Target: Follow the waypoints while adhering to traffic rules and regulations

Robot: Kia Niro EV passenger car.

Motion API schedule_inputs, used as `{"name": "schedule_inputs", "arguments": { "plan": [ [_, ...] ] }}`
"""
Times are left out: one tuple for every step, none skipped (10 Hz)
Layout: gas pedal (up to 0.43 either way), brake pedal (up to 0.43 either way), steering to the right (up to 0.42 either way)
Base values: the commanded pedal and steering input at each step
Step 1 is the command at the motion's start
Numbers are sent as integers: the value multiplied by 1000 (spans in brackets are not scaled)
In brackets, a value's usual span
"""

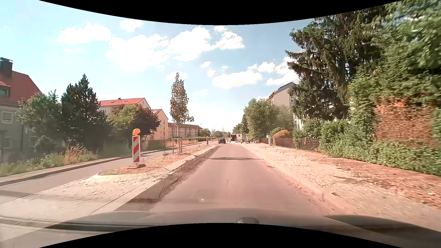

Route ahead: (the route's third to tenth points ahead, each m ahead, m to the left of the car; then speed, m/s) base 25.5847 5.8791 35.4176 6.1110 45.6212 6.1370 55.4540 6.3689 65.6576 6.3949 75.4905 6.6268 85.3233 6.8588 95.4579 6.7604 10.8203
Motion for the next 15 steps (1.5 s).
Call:
{"name": "schedule_inputs", "arguments": {
  "plan": [
    [150, 0, -1],
    [150, 0, -1],
    [150, 0, -1],
    [150, 0, -1],
    [150, 0, -1],
    [150, 0, -1],
    [150, 0, -1],
    [150, 0, -1],
    [150, 0, -1],
    [150, 0, -1],
    [150, 0, -1],
    [150, 0, -1],
    [150, 0, -1],
    [150, 0, -1],
    [150, 0, -2]
  ]
}}
